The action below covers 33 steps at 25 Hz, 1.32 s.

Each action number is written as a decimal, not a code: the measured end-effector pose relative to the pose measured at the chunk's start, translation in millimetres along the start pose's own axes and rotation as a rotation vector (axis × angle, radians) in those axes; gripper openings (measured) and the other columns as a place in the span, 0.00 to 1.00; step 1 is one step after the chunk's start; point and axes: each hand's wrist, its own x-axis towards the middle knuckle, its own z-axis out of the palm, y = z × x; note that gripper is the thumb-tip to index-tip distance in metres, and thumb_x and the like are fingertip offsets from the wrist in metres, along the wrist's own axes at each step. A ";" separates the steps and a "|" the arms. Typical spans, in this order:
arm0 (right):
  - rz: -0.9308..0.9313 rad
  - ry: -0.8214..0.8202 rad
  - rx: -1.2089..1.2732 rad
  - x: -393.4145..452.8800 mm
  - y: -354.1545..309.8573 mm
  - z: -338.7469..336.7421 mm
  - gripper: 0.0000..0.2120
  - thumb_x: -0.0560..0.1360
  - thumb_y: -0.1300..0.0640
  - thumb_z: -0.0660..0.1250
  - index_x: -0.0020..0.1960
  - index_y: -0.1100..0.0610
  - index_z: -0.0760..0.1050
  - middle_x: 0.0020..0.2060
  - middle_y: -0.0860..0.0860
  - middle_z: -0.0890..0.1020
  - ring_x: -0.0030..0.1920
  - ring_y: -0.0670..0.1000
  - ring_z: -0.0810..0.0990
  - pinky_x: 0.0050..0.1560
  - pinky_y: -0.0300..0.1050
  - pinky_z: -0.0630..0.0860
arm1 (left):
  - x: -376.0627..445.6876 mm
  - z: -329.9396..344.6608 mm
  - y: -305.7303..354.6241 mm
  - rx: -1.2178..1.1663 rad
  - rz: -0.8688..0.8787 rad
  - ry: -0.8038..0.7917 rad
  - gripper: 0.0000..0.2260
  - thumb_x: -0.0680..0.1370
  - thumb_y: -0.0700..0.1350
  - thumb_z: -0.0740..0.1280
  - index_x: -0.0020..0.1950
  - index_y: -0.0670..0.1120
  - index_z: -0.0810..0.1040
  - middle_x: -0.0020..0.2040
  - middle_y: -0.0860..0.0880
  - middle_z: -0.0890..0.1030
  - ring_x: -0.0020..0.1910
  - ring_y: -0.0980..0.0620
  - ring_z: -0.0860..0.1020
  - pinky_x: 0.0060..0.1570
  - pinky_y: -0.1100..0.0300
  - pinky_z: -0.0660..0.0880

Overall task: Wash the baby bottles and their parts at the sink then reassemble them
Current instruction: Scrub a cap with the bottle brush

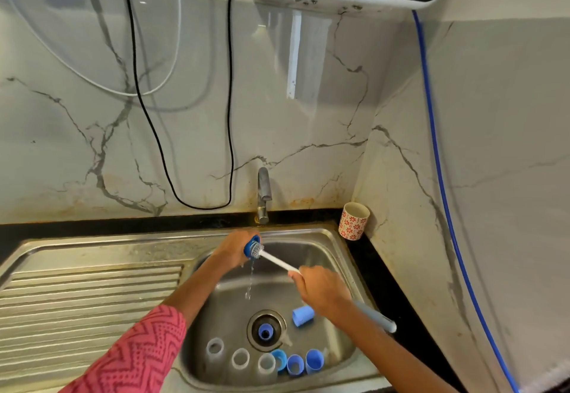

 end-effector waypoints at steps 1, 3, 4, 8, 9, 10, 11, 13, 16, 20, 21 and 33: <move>0.022 0.004 0.004 5.7 4.7 -1.1 0.24 0.82 0.43 0.47 0.53 0.57 0.75 0.47 0.56 0.80 0.50 0.57 0.79 0.43 0.44 0.67 | 2.5 4.1 3.0 0.007 0.000 -0.002 0.13 0.72 0.41 0.71 0.55 0.45 0.76 0.51 0.47 0.79 0.48 0.50 0.77 0.47 0.63 0.73; 0.060 -0.013 0.004 10.5 10.3 4.8 0.24 0.82 0.43 0.48 0.56 0.58 0.75 0.50 0.55 0.80 0.53 0.57 0.78 0.46 0.46 0.69 | 5.7 14.6 5.2 0.077 0.039 -0.042 0.13 0.73 0.42 0.70 0.57 0.46 0.75 0.52 0.47 0.79 0.48 0.52 0.76 0.47 0.64 0.73; 0.083 -0.027 0.003 8.5 12.8 8.6 0.24 0.82 0.43 0.48 0.56 0.58 0.75 0.49 0.55 0.80 0.53 0.56 0.78 0.47 0.46 0.70 | 7.7 17.2 6.2 0.123 0.069 -0.074 0.13 0.74 0.42 0.69 0.58 0.46 0.75 0.52 0.47 0.79 0.48 0.51 0.77 0.48 0.64 0.73; 0.096 -0.048 -0.010 -4.6 24.8 19.8 0.24 0.82 0.43 0.47 0.55 0.58 0.76 0.51 0.56 0.81 0.53 0.55 0.79 0.51 0.45 0.72 | 24.6 8.8 2.9 0.108 0.099 -0.099 0.09 0.77 0.36 0.63 0.56 0.37 0.75 0.43 0.47 0.76 0.41 0.55 0.75 0.39 0.73 0.69; 0.077 -0.027 -0.019 -5.7 26.7 16.5 0.24 0.82 0.43 0.47 0.54 0.58 0.76 0.51 0.56 0.81 0.52 0.55 0.79 0.50 0.45 0.72 | 28.2 4.1 3.2 0.107 0.082 -0.088 0.08 0.76 0.36 0.65 0.54 0.38 0.76 0.42 0.49 0.75 0.39 0.56 0.73 0.37 0.74 0.68; 0.051 0.014 -0.030 -4.3 28.7 9.6 0.24 0.82 0.43 0.47 0.54 0.57 0.76 0.50 0.55 0.81 0.51 0.55 0.80 0.48 0.46 0.72 | 32.6 1.4 5.0 0.085 0.079 -0.061 0.07 0.74 0.37 0.67 0.52 0.42 0.76 0.43 0.49 0.76 0.40 0.56 0.73 0.37 0.73 0.67; 0.039 0.063 -0.052 -0.6 32.0 3.2 0.24 0.82 0.43 0.46 0.54 0.57 0.76 0.49 0.55 0.81 0.50 0.55 0.80 0.47 0.45 0.71 | 35.1 1.9 6.6 0.058 0.055 -0.046 0.09 0.73 0.38 0.69 0.51 0.45 0.75 0.45 0.49 0.77 0.43 0.55 0.75 0.39 0.72 0.68; 0.056 0.120 -0.084 10.5 41.0 -3.9 0.24 0.82 0.43 0.46 0.54 0.56 0.76 0.49 0.54 0.82 0.50 0.55 0.81 0.46 0.45 0.72 | 38.0 7.5 12.5 -0.016 0.015 -0.038 0.15 0.70 0.38 0.72 0.55 0.46 0.75 0.49 0.48 0.77 0.48 0.51 0.77 0.46 0.65 0.74; 0.098 0.096 -0.080 13.2 46.3 6.0 0.32 0.79 0.39 0.38 0.56 0.56 0.76 0.51 0.54 0.82 0.52 0.55 0.80 0.50 0.45 0.73 | 43.2 8.2 24.0 0.002 0.032 0.013 0.15 0.71 0.36 0.70 0.55 0.45 0.76 0.51 0.46 0.79 0.48 0.50 0.78 0.51 0.58 0.76; 0.070 0.013 -0.006 4.3 43.0 14.6 0.27 0.82 0.42 0.44 0.57 0.59 0.76 0.53 0.56 0.80 0.54 0.57 0.79 0.53 0.47 0.72 | 45.6 5.3 27.9 0.074 0.082 0.020 0.08 0.73 0.39 0.68 0.52 0.44 0.76 0.48 0.46 0.79 0.44 0.52 0.76 0.48 0.64 0.72; 0.054 0.013 -0.011 1.9 43.4 9.2 0.26 0.82 0.43 0.46 0.57 0.58 0.76 0.53 0.56 0.80 0.54 0.57 0.79 0.52 0.47 0.73 | 44.8 7.1 26.9 0.071 0.063 0.023 0.08 0.73 0.39 0.69 0.52 0.45 0.76 0.48 0.46 0.79 0.43 0.53 0.75 0.47 0.65 0.72; 0.007 0.053 -0.041 13.7 61.9 13.3 0.42 0.75 0.32 0.33 0.54 0.58 0.77 0.44 0.55 0.79 0.49 0.55 0.80 0.43 0.43 0.68 | 44.5 13.7 29.6 -0.015 0.036 0.102 0.11 0.72 0.37 0.70 0.53 0.44 0.77 0.50 0.47 0.80 0.45 0.54 0.75 0.48 0.65 0.72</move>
